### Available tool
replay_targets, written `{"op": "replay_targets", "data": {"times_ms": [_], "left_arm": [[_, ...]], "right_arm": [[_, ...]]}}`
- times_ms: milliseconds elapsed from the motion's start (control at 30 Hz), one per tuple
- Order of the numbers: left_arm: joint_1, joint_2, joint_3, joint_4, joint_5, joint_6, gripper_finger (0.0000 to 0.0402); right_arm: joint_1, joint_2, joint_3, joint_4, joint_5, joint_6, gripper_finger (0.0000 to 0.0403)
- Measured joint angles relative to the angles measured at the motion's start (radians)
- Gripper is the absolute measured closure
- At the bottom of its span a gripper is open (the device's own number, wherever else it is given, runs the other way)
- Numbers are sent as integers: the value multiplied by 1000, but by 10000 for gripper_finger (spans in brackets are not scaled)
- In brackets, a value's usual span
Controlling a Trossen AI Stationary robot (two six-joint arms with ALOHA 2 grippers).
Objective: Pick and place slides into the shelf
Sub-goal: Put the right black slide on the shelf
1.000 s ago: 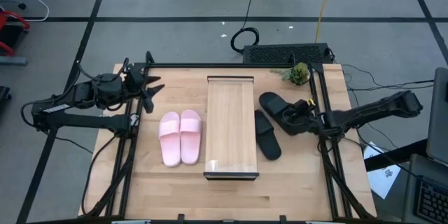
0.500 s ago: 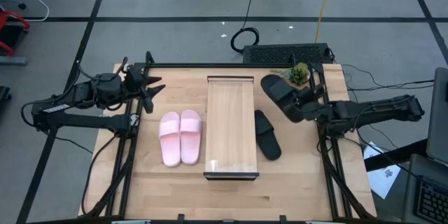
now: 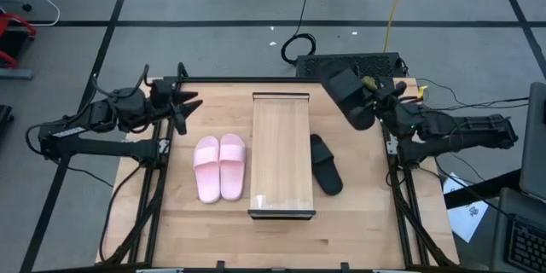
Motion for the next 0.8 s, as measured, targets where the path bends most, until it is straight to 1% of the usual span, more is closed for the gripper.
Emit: {"op": "replay_targets", "data": {"times_ms": [100, 167, 333, 400, 700, 800], "left_arm": [[0, 1, 0, 20, 0, 0, 245], [0, 2, 0, 25, -1, 0, 245], [0, 6, 0, 26, -3, -3, 245], [0, 8, 0, 26, -3, -14, 245], [0, 34, 0, 23, -3, -21, 245], [0, 42, 0, 24, -3, -21, 245]], "right_arm": [[15, 44, 0, 74, -2, -30, 402], [33, 78, 0, 93, -14, -34, 403], [64, 141, 1, 139, -70, -36, 403], [68, 152, 10, 141, -108, -47, 403], [53, 159, 55, 146, -386, -183, 403], [17, 158, 59, 127, -517, -201, 403]]}}
